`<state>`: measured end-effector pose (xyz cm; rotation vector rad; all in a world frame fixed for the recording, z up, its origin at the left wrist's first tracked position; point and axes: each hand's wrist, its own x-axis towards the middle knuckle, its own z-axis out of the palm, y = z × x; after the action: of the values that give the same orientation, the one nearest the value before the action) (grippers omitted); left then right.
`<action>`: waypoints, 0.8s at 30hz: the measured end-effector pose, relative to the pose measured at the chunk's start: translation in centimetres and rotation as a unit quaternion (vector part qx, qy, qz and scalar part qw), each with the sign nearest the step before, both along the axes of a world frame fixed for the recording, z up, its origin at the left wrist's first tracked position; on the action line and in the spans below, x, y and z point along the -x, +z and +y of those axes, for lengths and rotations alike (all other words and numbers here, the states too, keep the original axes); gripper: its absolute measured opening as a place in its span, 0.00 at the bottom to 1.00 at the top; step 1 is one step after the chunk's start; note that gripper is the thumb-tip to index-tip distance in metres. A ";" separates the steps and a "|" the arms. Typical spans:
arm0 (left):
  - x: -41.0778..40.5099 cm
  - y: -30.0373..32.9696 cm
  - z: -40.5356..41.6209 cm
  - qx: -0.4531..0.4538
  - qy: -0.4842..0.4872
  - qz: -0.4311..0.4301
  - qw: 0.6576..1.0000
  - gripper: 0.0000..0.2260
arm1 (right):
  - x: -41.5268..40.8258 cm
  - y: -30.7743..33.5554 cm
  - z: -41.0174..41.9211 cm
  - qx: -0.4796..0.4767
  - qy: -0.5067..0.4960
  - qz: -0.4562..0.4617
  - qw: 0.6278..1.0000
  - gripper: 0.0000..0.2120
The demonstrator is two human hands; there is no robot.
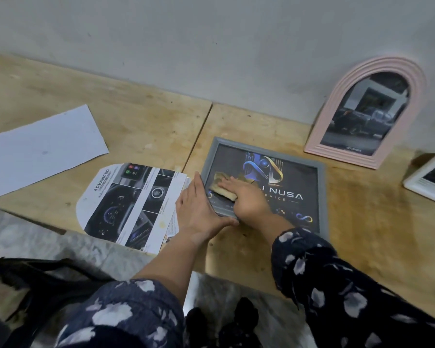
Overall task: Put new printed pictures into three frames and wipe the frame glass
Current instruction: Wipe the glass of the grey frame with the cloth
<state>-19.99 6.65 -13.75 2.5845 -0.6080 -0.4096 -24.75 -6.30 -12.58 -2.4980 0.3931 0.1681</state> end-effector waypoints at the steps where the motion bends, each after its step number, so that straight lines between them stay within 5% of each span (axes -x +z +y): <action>1: 0.0 0.1 -0.1 -0.002 0.000 0.000 1.000 0.65 | 0.7 0.3 0.6 -0.007 0.008 0.003 1.000 0.30; 5: 0.0 0.4 -0.1 -0.003 -0.007 0.009 1.000 0.65 | 1.4 1.7 1.0 -0.022 -0.029 0.028 0.999 0.25; 9: -0.2 0.9 0.4 -0.019 -0.045 0.015 0.999 0.67 | -2.1 3.8 -2.1 -0.238 -0.180 0.049 0.953 0.23; 15: -3.0 1.4 2.6 0.062 -0.076 0.083 0.992 0.63 | -7.5 5.4 -4.6 -0.100 -0.225 -0.058 0.968 0.20; 19: -3.8 1.3 3.3 0.092 -0.079 0.099 0.988 0.59 | -7.3 2.4 -3.0 0.013 -0.116 0.044 0.992 0.28; 24: -4.3 0.9 3.3 0.090 -0.085 0.093 0.988 0.60 | -4.6 0.4 0.6 -0.004 -0.116 0.013 0.993 0.28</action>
<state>-15.69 9.90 -12.89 2.3001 -0.7633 -0.6129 -20.17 -5.74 -12.23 -2.4216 0.6888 0.1082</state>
